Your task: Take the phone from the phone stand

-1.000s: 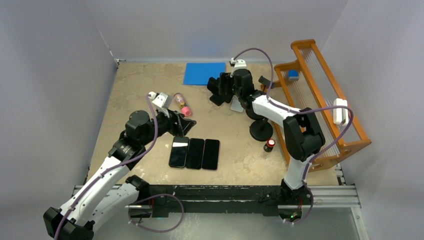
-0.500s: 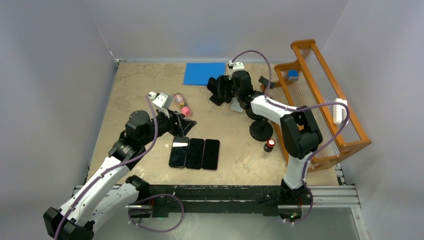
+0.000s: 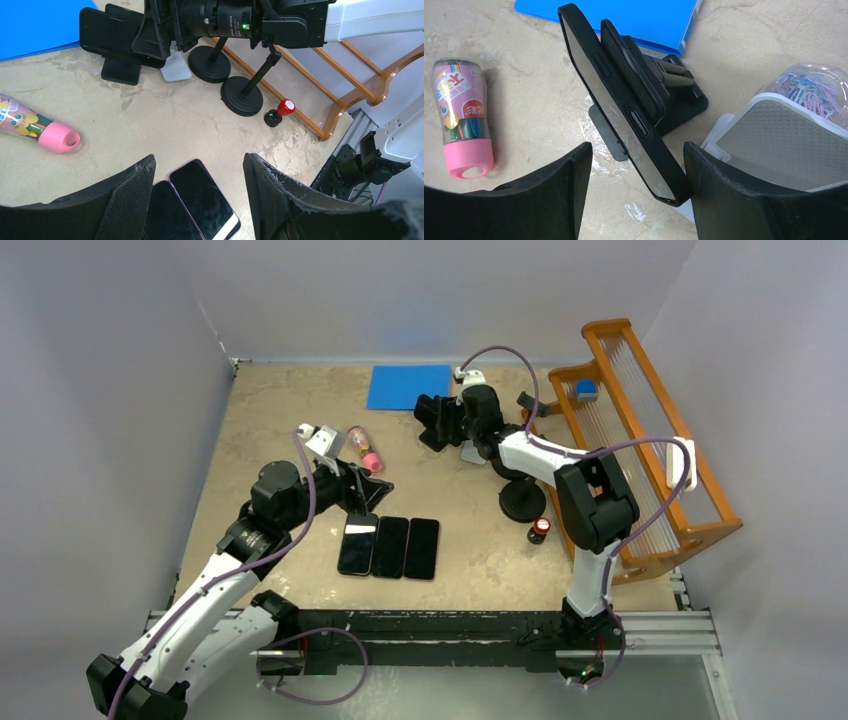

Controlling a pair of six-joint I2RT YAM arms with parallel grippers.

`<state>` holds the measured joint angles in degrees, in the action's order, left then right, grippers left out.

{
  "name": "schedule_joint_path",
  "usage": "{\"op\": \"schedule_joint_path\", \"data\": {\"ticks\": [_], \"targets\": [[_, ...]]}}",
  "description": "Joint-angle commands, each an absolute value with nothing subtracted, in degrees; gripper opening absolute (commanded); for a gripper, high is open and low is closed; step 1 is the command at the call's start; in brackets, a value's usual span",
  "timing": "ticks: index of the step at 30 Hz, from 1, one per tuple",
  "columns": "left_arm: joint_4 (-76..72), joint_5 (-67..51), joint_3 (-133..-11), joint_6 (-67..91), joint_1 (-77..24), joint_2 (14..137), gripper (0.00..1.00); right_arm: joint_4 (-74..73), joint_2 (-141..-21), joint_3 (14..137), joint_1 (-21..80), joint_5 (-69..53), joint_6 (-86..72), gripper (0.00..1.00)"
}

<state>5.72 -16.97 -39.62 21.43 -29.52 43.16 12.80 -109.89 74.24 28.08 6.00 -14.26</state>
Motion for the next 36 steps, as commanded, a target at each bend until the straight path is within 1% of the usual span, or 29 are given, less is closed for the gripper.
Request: {"op": "schedule_joint_path", "data": {"ticks": [1, 7, 12, 22, 36], "targets": [[4.1, -17.8, -40.2, 21.0, -30.0, 43.1, 0.63, 13.7, -109.5, 75.8, 27.6, 4.9, -13.6, 0.68], [4.2, -17.8, -40.2, 21.0, -30.1, 43.0, 0.63, 13.7, -109.8, 75.8, 27.4, 4.4, -13.6, 0.66], [4.2, -17.8, -40.2, 21.0, -30.0, 43.1, 0.63, 13.8, -110.0, 75.8, 27.2, 4.0, -13.5, 0.61], [4.2, -17.9, -40.2, 21.0, -30.1, 43.0, 0.63, 14.1, -109.4, 75.5, 27.1, 2.9, -13.6, 0.48], [4.1, -18.2, -40.2, 21.1, -30.1, 43.0, 0.63, 14.2, -109.6, 74.8, 27.2, 2.5, -13.7, 0.33]]}}
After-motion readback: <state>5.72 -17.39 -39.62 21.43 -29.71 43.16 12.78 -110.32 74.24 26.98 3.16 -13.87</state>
